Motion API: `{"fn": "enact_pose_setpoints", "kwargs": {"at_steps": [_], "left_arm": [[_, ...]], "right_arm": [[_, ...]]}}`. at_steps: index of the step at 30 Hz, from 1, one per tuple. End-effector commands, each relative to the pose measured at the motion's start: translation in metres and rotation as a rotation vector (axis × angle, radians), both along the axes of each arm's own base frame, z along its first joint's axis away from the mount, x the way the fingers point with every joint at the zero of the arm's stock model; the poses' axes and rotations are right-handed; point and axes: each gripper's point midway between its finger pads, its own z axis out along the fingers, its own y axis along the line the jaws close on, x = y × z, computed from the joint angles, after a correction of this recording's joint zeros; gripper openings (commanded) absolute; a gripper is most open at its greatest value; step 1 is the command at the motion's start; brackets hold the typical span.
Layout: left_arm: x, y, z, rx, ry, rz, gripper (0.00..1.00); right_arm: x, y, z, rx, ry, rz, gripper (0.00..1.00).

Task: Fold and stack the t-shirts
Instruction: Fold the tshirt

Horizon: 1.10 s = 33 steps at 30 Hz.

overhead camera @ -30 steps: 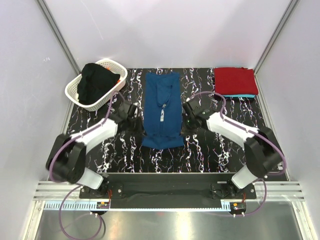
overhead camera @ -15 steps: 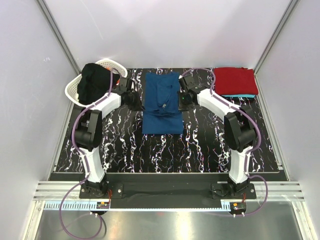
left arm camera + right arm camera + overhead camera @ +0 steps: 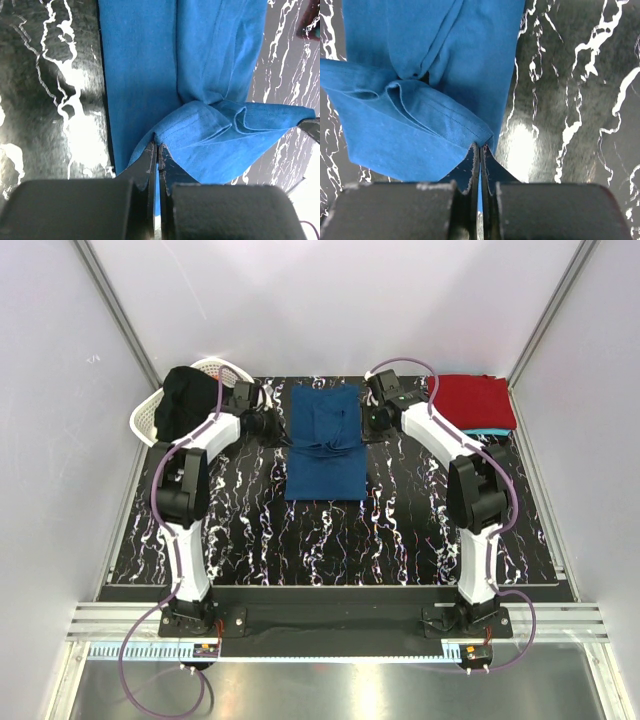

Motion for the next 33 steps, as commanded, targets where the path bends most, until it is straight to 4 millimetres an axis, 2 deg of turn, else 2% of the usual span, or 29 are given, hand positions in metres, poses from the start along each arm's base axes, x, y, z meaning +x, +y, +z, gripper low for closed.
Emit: {"fn": "enact_pose_setpoints", "kwargs": {"at_steps": [1, 11, 14, 16, 22, 24, 25, 26, 28, 29, 31, 33], "left_arm": [[0.018, -0.002, 0.01, -0.047, -0.04, -0.016, 0.0], [0.045, 0.004, 0.014, -0.054, -0.07, 0.015, 0.0], [0.05, 0.004, 0.008, -0.064, -0.059, 0.013, 0.07], [0.052, 0.004, 0.002, -0.069, -0.048, 0.011, 0.08], [0.063, 0.018, -0.005, -0.03, -0.059, 0.052, 0.14], [0.068, 0.02, -0.003, -0.031, -0.063, 0.062, 0.21], [0.07, 0.024, -0.002, -0.028, -0.067, 0.069, 0.26], [0.072, 0.025, 0.002, -0.025, -0.078, 0.072, 0.26], [0.073, 0.028, 0.012, -0.014, -0.104, 0.07, 0.28], [0.072, 0.031, 0.022, 0.0, -0.126, 0.078, 0.29], [0.069, 0.035, 0.028, 0.035, -0.147, 0.088, 0.3], [0.061, 0.043, 0.032, 0.091, -0.163, 0.119, 0.31]], "right_arm": [[0.016, 0.005, 0.007, 0.031, -0.026, 0.039, 0.0], [0.036, 0.007, 0.004, 0.051, -0.042, 0.077, 0.0], [0.043, 0.006, -0.004, 0.048, -0.037, 0.072, 0.0], [0.046, 0.005, -0.006, 0.053, -0.032, 0.07, 0.01], [0.06, 0.003, -0.009, 0.051, -0.047, 0.063, 0.11], [0.068, 0.002, -0.006, 0.049, -0.064, 0.057, 0.15], [0.071, 0.001, -0.008, 0.044, -0.065, 0.055, 0.2], [0.075, 0.0, 0.003, 0.041, -0.079, 0.053, 0.29], [0.079, -0.005, 0.009, 0.019, -0.083, 0.033, 0.36], [0.077, -0.006, 0.015, 0.014, -0.077, 0.021, 0.39], [0.073, -0.01, 0.024, 0.015, -0.076, -0.005, 0.4], [0.062, -0.009, 0.02, 0.034, -0.042, -0.018, 0.39]]}}
